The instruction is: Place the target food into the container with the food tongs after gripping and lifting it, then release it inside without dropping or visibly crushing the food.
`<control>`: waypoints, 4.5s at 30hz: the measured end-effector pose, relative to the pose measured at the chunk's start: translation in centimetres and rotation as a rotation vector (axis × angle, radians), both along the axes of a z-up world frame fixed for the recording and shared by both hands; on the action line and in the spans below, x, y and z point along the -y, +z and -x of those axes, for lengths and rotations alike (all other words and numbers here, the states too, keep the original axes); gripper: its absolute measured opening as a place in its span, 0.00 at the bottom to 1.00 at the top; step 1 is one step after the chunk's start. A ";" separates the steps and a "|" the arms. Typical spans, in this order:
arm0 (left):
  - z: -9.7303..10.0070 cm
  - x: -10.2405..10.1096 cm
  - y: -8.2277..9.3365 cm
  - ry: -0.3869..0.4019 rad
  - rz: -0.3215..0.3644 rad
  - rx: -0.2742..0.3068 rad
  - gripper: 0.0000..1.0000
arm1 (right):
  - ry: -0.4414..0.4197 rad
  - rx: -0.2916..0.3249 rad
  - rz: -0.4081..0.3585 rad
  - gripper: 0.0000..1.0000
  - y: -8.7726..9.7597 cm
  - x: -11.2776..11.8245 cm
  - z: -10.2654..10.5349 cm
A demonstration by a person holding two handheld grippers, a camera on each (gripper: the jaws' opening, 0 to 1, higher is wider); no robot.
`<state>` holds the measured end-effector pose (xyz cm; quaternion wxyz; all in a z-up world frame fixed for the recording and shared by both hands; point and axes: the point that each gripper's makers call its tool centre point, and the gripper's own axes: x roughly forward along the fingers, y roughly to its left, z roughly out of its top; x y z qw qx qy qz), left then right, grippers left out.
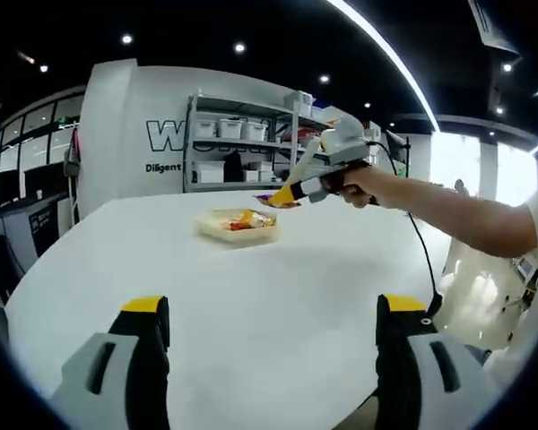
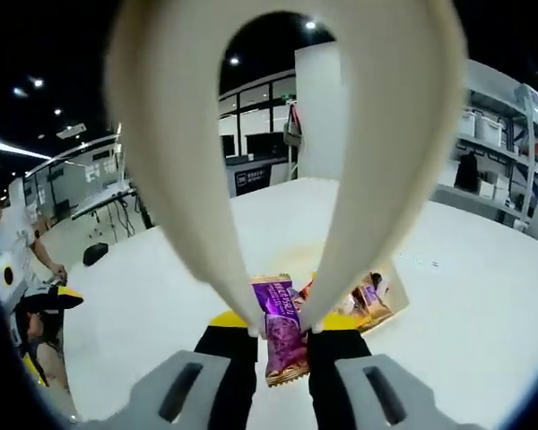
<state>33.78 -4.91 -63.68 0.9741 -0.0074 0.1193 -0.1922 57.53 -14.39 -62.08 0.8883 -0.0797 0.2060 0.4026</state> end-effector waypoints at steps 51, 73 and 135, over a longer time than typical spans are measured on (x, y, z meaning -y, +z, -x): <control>0.4 -3.8 -2.1 0.066 -0.046 -0.038 0.94 | -0.033 -0.101 0.078 0.19 -6.6 -4.3 -8.1; 1.2 -2.0 -1.1 0.041 -0.040 -0.017 0.94 | -0.068 -0.099 -0.002 0.19 -2.8 -1.7 -6.3; 1.0 4.5 -1.1 -0.069 -0.027 -0.014 0.94 | 0.113 -0.193 -0.104 0.22 -1.3 3.0 6.5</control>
